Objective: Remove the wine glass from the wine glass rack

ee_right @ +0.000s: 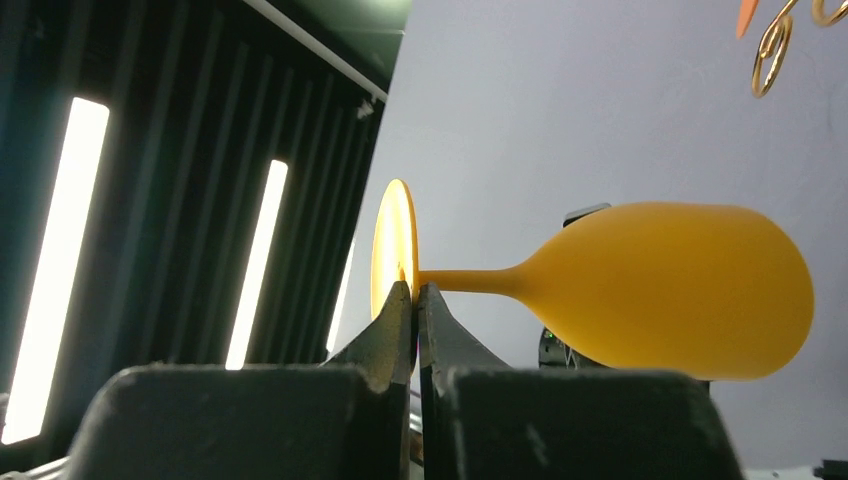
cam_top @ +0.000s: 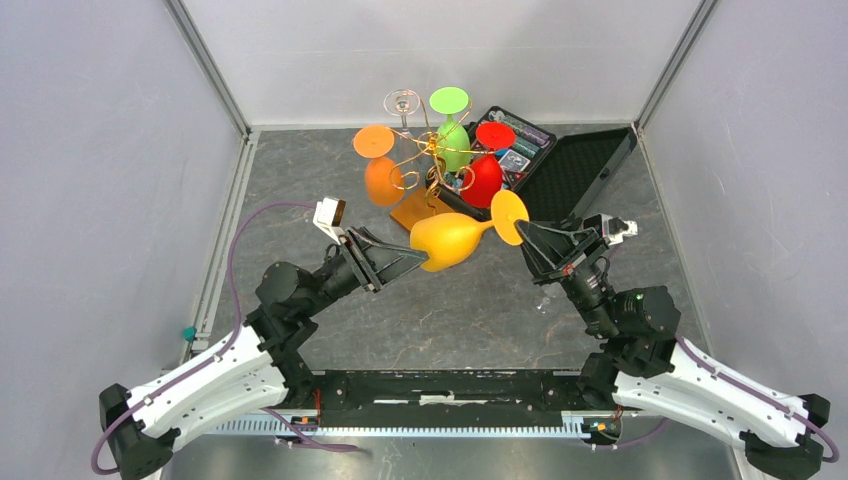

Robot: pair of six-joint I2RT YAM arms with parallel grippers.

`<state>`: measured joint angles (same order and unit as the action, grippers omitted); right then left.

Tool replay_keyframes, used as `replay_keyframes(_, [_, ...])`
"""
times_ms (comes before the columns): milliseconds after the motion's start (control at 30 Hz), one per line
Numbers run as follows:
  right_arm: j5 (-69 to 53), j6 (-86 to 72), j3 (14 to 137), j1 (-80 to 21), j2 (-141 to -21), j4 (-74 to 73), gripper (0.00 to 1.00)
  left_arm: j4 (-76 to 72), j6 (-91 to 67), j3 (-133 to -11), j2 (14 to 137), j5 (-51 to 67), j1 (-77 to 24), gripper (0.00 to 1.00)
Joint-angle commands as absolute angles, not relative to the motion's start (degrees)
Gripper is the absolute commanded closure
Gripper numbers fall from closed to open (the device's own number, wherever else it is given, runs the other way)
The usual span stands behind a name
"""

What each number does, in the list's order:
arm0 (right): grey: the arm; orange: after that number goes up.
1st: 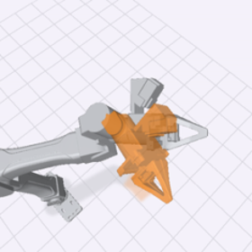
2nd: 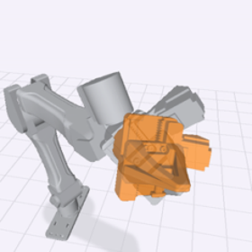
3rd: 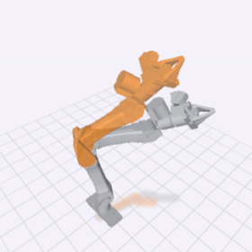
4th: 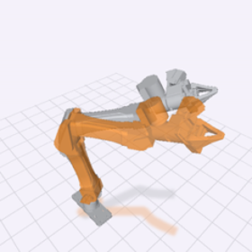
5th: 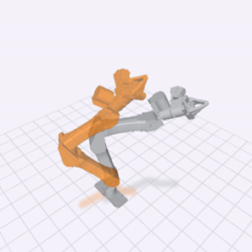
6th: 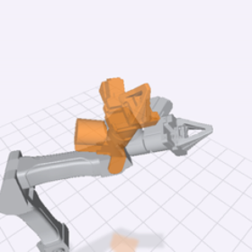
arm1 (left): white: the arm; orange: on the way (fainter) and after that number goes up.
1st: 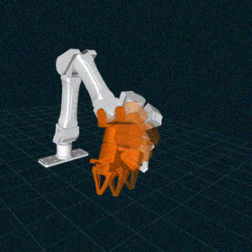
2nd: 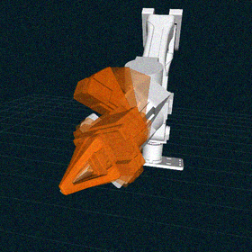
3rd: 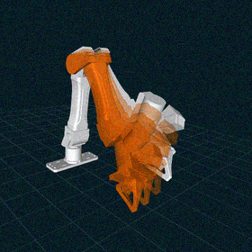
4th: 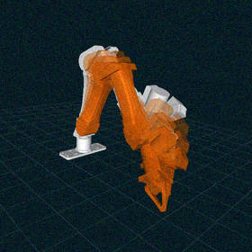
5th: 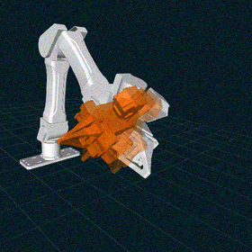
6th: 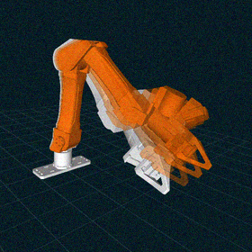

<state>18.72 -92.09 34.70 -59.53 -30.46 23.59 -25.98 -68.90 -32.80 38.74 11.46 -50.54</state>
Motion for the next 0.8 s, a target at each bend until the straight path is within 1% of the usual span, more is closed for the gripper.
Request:
replay_keyframes(0, [26.5, -91.7, 30.1, -59.5, -29.7, 19.1, 1.00, -41.5, -73.9, -34.6, 40.5, 20.9, -51.0, 0.50])
replay_keyframes(100, [31.0, -91.1, 29.4, -59.5, -28.4, 17.7, 1.00, -43.7, -74.8, -36.2, 42.9, 24.0, -51.0, 0.54])
replay_keyframes(167, [32.4, -90.6, 29.2, -59.5, -28.3, 17.4, 1.00, -44.1, -75.1, -37.3, 44.2, 25.0, -51.0, 0.61])
replay_keyframes(200, [32.6, -90.3, 29.2, -59.5, -28.4, 17.4, 1.00, -44.0, -75.1, -37.7, 44.7, 25.3, -51.0, 0.65])
replay_keyframes(233, [32.7, -90.0, 29.3, -59.5, -28.6, 17.4, 1.00, -44.1, -75.1, -37.9, 45.1, 25.3, -51.0, 0.72])
replay_keyframes(300, [32.8, -90.1, 29.1, -59.5, -28.8, 17.4, 1.00, -44.0, -74.9, -38.2, 45.4, 24.9, -51.0, 0.83])
replay_keyframes(433, [33.1, -90.1, 28.9, -59.5, -28.9, 17.3, 1.00, -41.7, -73.9, -38.3, 44.4, 23.2, -51.0, 0.97])
replay_keyframes(700, [32.8, -91.4, 27.7, -59.5, -29.7, 19.4, 1.00, -39.0, -70.2, -38.5, 42.0, 22.0, -51.0, 0.98])
replay_keyframes(733, [32.7, -91.4, 27.8, -59.5, -29.9, 19.8, 1.00, -38.3, -69.5, -38.6, 41.8, 22.1, -51.0, 0.81])
replay_keyframes(767, [32.6, -91.4, 27.9, -59.5, -30.2, 20.2, 1.00, -37.1, -68.8, -39.0, 41.8, 22.1, -51.0, 0.60])
